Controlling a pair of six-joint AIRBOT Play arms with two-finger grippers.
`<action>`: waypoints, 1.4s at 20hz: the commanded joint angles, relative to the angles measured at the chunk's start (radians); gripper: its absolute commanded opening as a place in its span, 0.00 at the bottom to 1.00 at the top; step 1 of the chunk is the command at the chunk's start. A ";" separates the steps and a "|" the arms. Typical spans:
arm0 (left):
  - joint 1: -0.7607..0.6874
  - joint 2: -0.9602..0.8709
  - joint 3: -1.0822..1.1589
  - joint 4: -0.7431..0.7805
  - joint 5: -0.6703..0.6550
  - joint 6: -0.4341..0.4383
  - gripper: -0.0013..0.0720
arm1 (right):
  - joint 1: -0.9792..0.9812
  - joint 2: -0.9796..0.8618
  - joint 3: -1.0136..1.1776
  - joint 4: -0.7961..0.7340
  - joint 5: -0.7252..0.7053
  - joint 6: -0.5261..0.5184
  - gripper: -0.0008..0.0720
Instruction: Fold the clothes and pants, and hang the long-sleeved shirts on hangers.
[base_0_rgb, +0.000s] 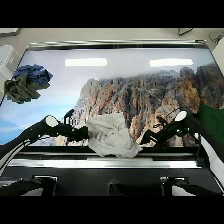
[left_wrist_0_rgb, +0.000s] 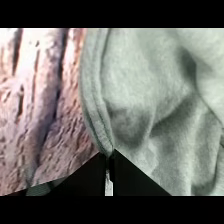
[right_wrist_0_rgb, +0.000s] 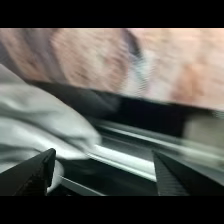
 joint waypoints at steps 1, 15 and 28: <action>-0.001 0.036 0.003 -0.007 -0.004 0.004 0.08 | -0.001 0.008 -0.066 0.162 -0.113 -0.019 0.98; 0.000 0.116 0.006 -0.007 -0.003 0.009 0.08 | -0.001 0.012 -0.165 0.263 -0.173 -0.084 0.08; 0.300 0.591 0.863 -0.003 -0.002 0.060 0.07 | -0.003 0.492 0.877 -0.493 -0.278 0.094 0.08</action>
